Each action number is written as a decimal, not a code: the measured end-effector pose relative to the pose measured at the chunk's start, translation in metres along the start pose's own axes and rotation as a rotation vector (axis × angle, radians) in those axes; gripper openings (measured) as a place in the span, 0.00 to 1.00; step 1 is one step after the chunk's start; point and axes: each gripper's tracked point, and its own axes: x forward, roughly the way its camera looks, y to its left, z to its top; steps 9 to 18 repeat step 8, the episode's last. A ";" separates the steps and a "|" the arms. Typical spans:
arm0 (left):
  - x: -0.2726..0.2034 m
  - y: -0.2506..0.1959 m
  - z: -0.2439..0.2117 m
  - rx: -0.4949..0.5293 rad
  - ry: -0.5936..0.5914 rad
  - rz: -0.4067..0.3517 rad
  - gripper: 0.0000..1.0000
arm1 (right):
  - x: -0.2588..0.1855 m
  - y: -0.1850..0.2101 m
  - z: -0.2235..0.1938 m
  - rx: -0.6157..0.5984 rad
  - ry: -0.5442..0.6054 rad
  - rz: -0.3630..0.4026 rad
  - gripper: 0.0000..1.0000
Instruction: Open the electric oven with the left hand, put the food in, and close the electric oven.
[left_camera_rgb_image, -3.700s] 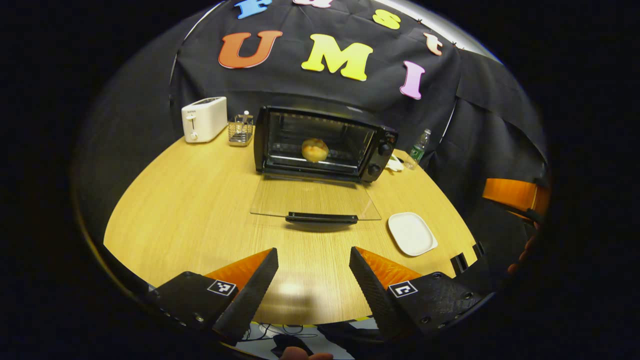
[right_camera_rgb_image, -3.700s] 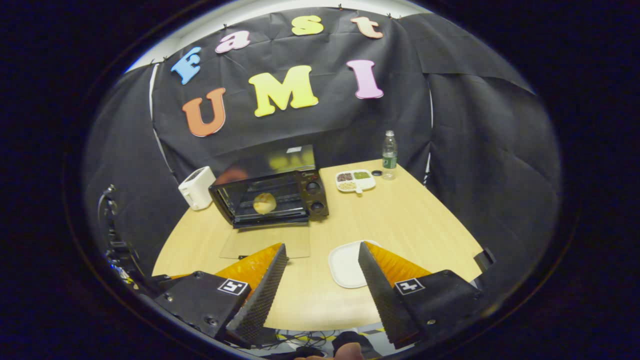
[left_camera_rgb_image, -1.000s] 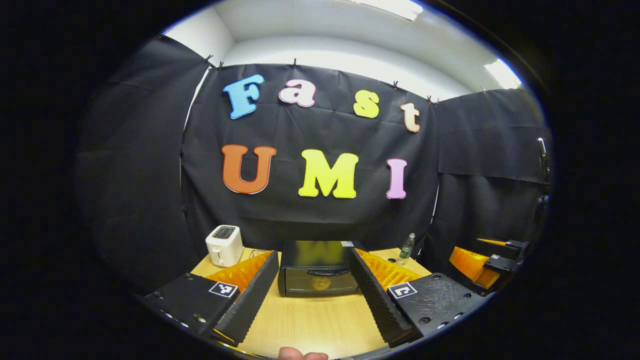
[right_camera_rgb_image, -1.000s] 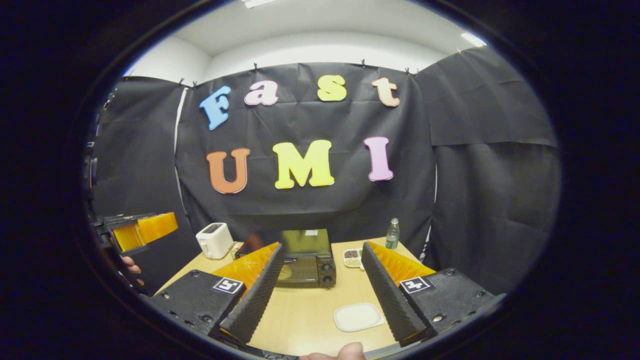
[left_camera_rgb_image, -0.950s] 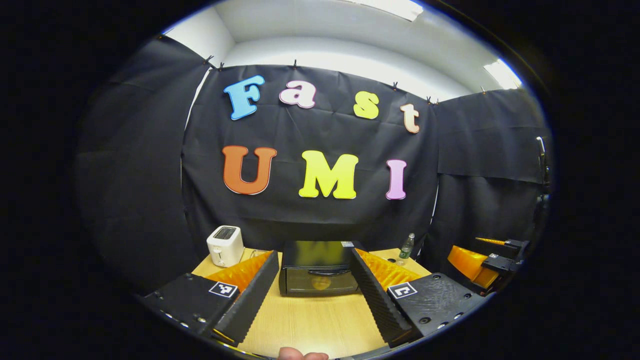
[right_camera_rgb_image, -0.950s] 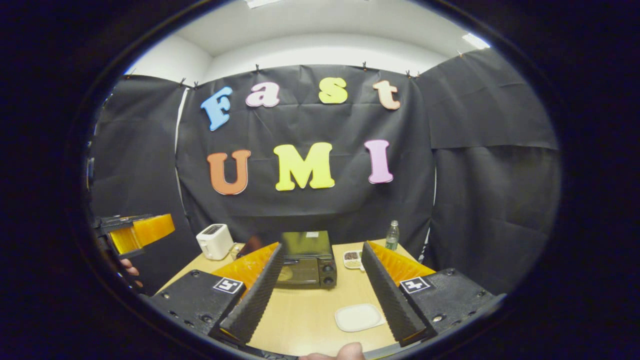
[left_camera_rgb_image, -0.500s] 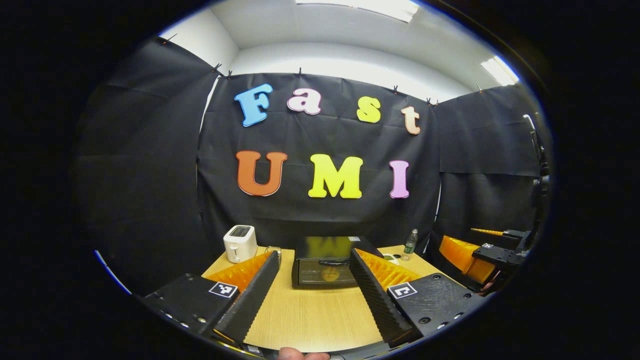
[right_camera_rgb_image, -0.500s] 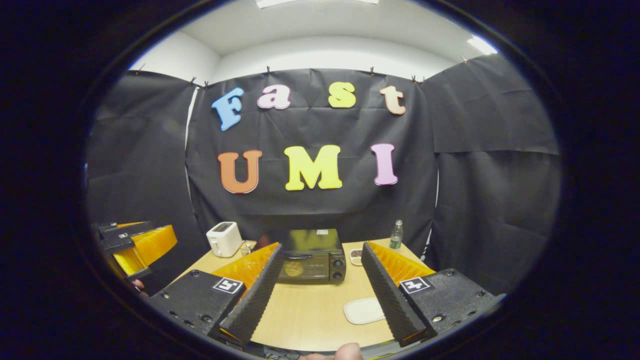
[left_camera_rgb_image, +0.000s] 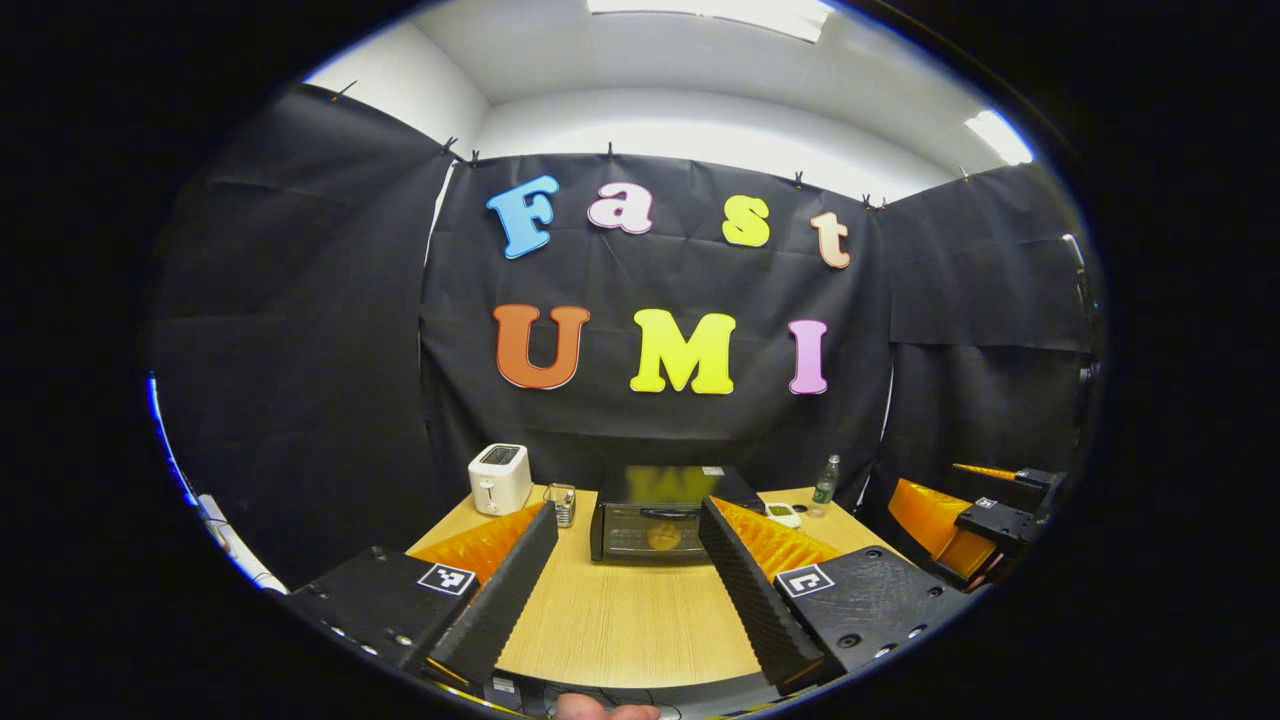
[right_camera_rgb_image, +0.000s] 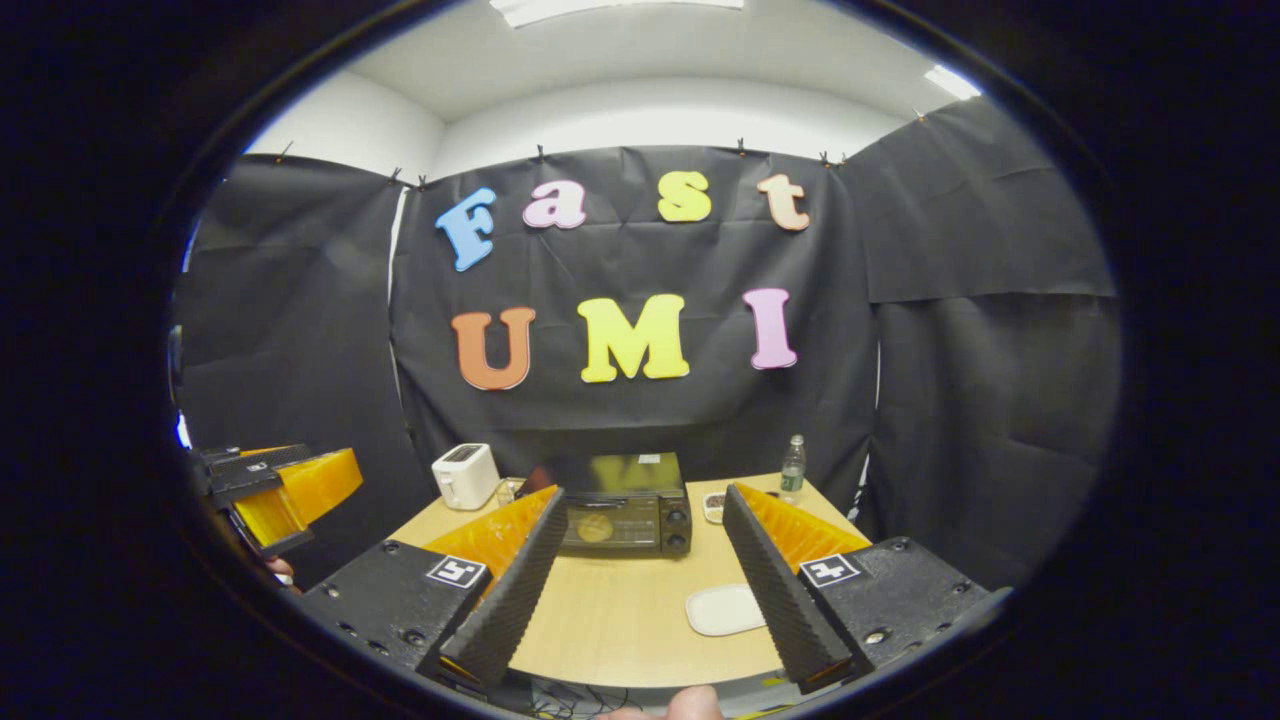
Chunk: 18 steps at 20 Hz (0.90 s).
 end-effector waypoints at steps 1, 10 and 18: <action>-0.003 -0.004 0.000 0.009 -0.004 -0.004 0.94 | -0.004 -0.005 -0.002 0.004 0.008 -0.008 0.97; -0.005 -0.010 -0.003 0.035 -0.025 -0.026 0.93 | -0.019 -0.010 0.012 -0.007 -0.025 -0.047 0.97; -0.005 -0.010 -0.003 0.035 -0.025 -0.026 0.93 | -0.019 -0.010 0.012 -0.007 -0.025 -0.047 0.97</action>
